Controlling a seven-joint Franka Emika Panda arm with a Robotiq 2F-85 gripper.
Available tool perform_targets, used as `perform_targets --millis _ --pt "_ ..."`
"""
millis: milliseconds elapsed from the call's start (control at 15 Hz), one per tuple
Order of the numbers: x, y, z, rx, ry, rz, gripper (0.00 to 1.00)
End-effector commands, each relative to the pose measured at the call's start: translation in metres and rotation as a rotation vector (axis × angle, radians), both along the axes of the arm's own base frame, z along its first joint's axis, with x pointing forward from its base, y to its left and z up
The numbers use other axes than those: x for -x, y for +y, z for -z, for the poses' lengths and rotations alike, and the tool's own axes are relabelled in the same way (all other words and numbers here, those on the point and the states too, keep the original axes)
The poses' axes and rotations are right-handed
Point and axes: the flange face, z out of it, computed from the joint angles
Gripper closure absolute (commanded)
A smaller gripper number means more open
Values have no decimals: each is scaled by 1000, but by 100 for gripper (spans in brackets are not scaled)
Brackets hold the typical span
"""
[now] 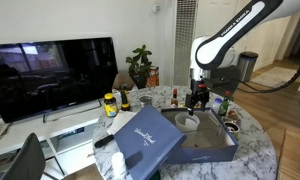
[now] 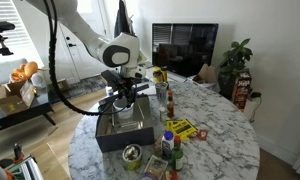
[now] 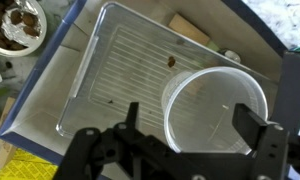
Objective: Remove the clear cup from the box and place it on the table.
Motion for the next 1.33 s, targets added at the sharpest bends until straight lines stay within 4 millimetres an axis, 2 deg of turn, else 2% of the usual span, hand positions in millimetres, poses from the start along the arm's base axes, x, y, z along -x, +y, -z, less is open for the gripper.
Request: perform_targets --millis 0,333,533,733,1000,1067,1267 --pt "-20 2 26 -22 -40 7 39" --pt "-28 2 54 -24 17 -9 78" --pt "-32 4 64 -28 27 -11 99" --pt "-35 4 67 -34 31 -12 100" --pt "-36 3 63 -35 28 -19 99" --pt "-34 3 55 -48 22 -26 99" --pt "-17 -1 5 -91 -17 -82 99"
